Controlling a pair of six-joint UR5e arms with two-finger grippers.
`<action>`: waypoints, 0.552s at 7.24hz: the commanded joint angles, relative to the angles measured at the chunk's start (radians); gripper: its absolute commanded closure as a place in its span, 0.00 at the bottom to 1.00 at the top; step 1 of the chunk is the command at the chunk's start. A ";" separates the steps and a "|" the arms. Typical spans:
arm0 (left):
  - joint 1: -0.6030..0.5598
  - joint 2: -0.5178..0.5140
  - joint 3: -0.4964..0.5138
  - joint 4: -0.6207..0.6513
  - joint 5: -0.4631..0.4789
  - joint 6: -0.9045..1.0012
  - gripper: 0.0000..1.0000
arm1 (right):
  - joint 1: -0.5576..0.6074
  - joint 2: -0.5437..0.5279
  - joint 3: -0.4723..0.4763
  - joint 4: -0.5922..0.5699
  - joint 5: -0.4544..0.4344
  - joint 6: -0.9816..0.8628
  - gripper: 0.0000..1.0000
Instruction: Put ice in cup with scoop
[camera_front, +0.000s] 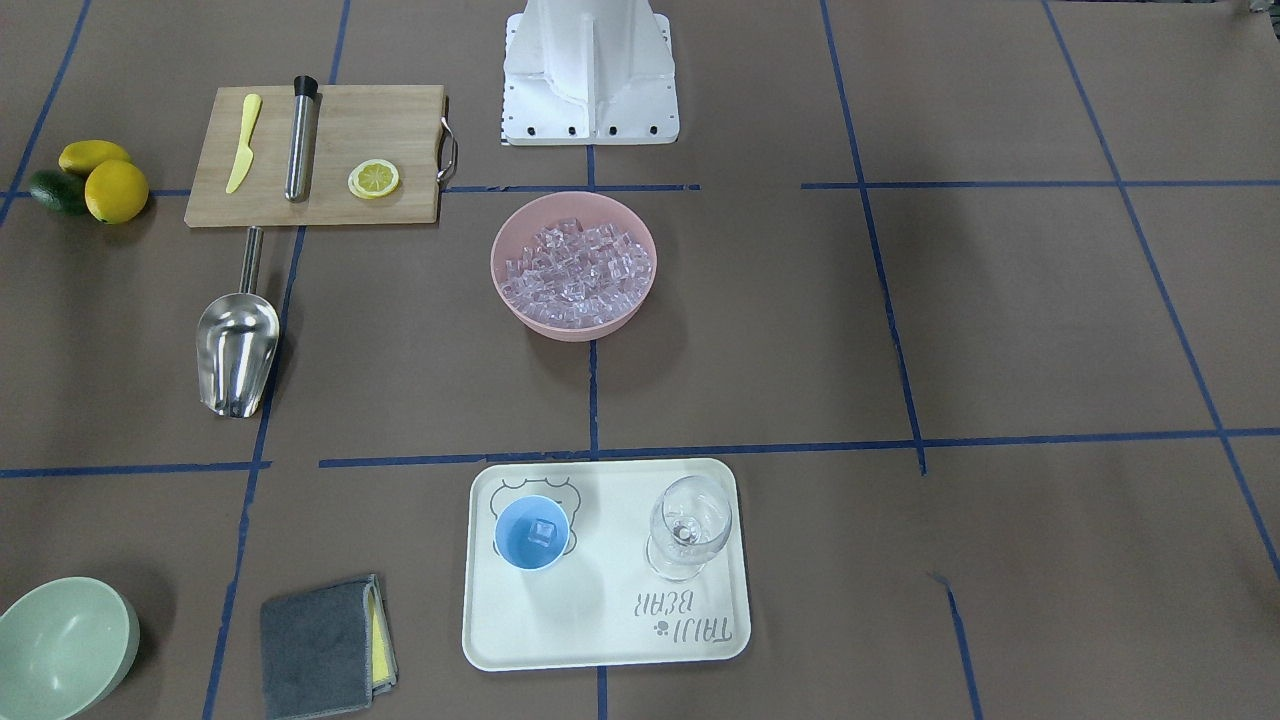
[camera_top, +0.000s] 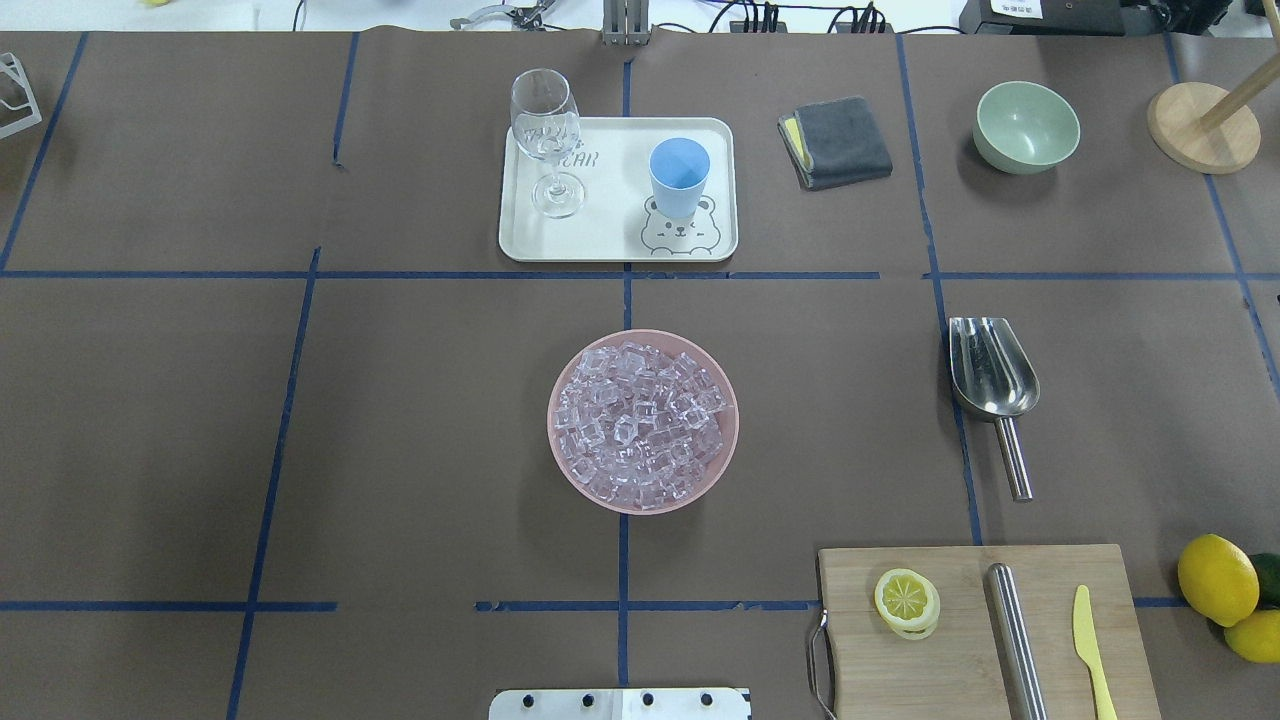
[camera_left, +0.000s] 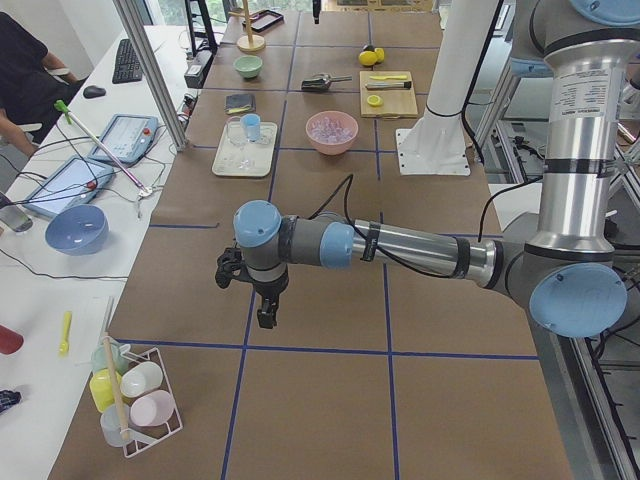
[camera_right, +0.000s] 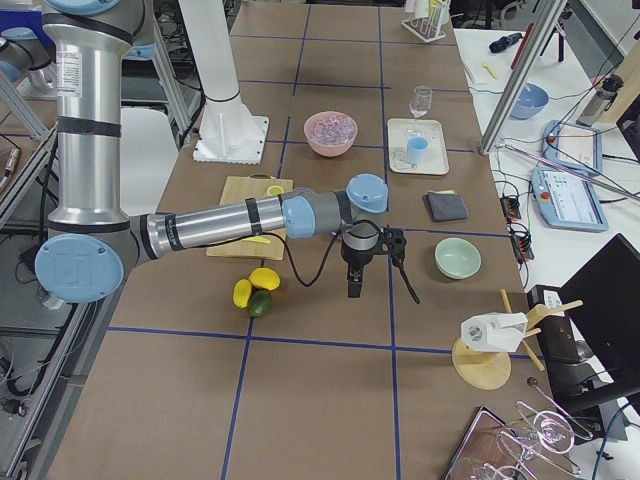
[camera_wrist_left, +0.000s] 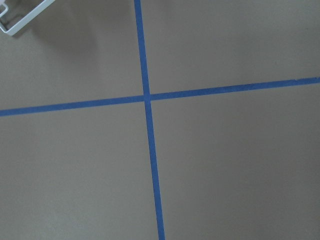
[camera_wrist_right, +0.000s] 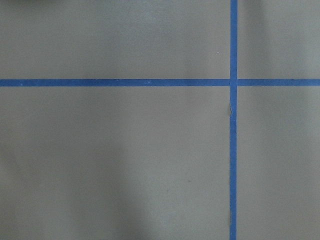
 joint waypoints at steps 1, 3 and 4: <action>0.001 -0.040 0.019 -0.022 -0.007 0.005 0.00 | 0.010 0.008 -0.004 0.000 0.027 0.002 0.00; 0.001 -0.061 0.035 -0.024 -0.007 0.003 0.00 | 0.010 0.029 -0.044 0.000 0.029 0.002 0.00; 0.003 -0.066 0.036 -0.024 -0.007 0.002 0.00 | 0.010 0.043 -0.044 0.001 0.027 0.002 0.00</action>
